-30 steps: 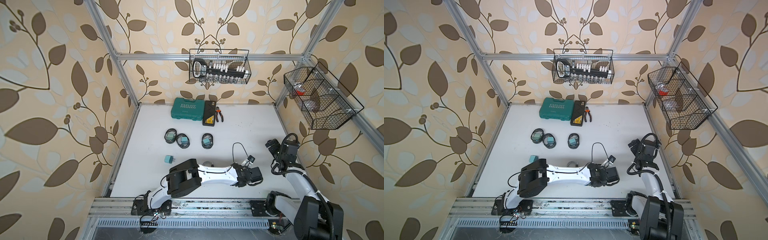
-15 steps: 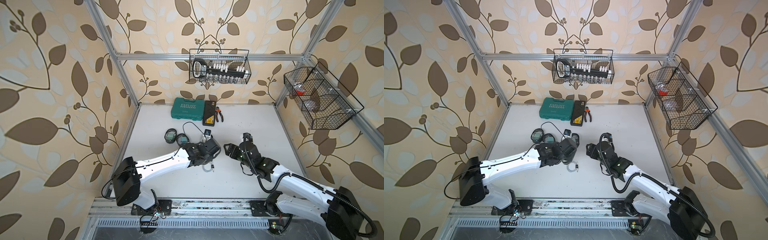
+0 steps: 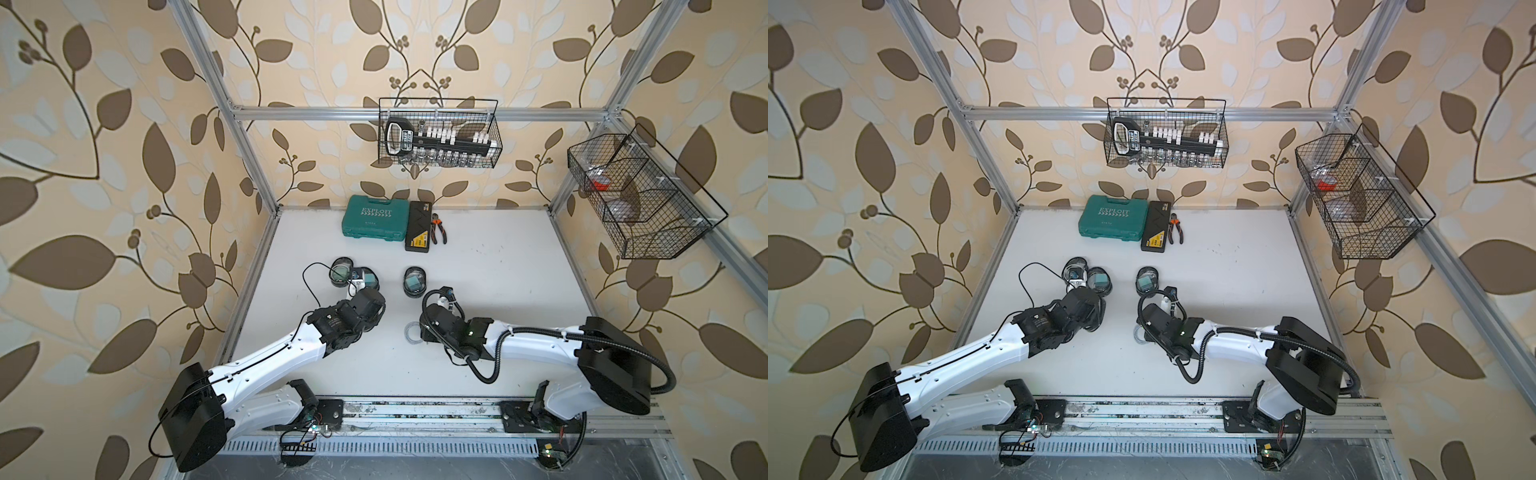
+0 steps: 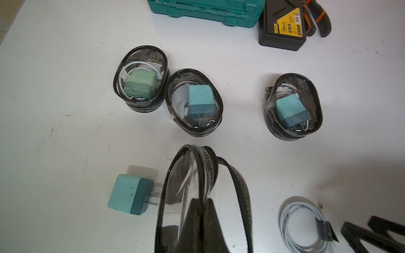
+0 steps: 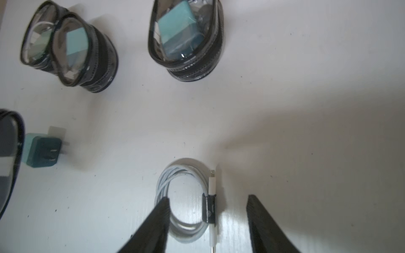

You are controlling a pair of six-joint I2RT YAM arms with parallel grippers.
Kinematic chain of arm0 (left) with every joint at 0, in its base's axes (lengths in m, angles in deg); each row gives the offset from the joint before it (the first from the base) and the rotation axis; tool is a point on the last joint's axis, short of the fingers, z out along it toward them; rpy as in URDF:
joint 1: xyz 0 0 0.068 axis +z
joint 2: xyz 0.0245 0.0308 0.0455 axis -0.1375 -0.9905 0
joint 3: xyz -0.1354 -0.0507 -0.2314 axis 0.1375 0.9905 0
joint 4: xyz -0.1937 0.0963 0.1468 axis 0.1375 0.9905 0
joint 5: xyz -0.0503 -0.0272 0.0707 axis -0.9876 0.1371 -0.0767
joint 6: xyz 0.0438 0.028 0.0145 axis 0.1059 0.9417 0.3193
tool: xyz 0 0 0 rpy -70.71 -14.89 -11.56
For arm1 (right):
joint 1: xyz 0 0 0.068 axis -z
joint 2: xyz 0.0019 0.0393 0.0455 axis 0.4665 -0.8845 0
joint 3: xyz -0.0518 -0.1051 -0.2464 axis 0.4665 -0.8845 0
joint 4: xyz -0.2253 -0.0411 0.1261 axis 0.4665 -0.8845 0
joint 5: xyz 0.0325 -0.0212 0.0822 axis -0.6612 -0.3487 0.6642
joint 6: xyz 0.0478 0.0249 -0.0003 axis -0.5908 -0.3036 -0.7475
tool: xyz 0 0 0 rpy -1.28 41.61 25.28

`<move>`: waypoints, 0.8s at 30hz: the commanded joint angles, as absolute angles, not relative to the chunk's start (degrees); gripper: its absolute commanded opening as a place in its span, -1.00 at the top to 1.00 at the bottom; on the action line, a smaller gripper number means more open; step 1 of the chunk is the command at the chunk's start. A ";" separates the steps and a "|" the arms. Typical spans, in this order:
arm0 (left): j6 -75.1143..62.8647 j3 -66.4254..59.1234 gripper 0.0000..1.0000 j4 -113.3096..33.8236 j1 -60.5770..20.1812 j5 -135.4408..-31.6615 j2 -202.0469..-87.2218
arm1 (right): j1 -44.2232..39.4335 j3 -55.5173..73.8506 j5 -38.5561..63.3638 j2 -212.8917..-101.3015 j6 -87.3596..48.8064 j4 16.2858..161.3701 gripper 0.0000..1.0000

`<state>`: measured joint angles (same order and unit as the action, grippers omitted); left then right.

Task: Pack away charging kits
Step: Pick up the charging cable from the center of the board.

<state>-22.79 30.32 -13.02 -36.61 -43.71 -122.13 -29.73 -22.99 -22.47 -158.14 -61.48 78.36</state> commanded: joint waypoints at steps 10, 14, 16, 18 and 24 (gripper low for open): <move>-18.61 34.25 1.00 -27.45 -33.37 -50.38 -122.63 | -30.73 -17.02 -24.03 -168.16 -61.71 71.36 0.26; -18.31 35.06 1.00 -29.52 -33.10 -52.13 -122.63 | -30.90 -16.02 -24.33 -170.32 -61.79 70.36 0.54; -18.19 35.00 1.00 -29.73 -32.92 -52.82 -122.88 | -30.85 -15.94 -24.22 -170.65 -61.95 70.32 0.72; -18.17 34.88 1.00 -30.09 -32.81 -53.55 -123.29 | -30.86 -16.24 -24.26 -170.30 -62.17 70.58 0.88; -17.62 35.41 1.00 -32.38 -32.72 -57.31 -123.83 | -30.82 -17.65 -27.13 -164.13 -62.98 68.94 1.00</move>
<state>-19.10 34.93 -29.12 -33.24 -54.52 -123.71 -30.69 -16.52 -24.96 -167.45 -61.73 72.68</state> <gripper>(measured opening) 0.049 0.057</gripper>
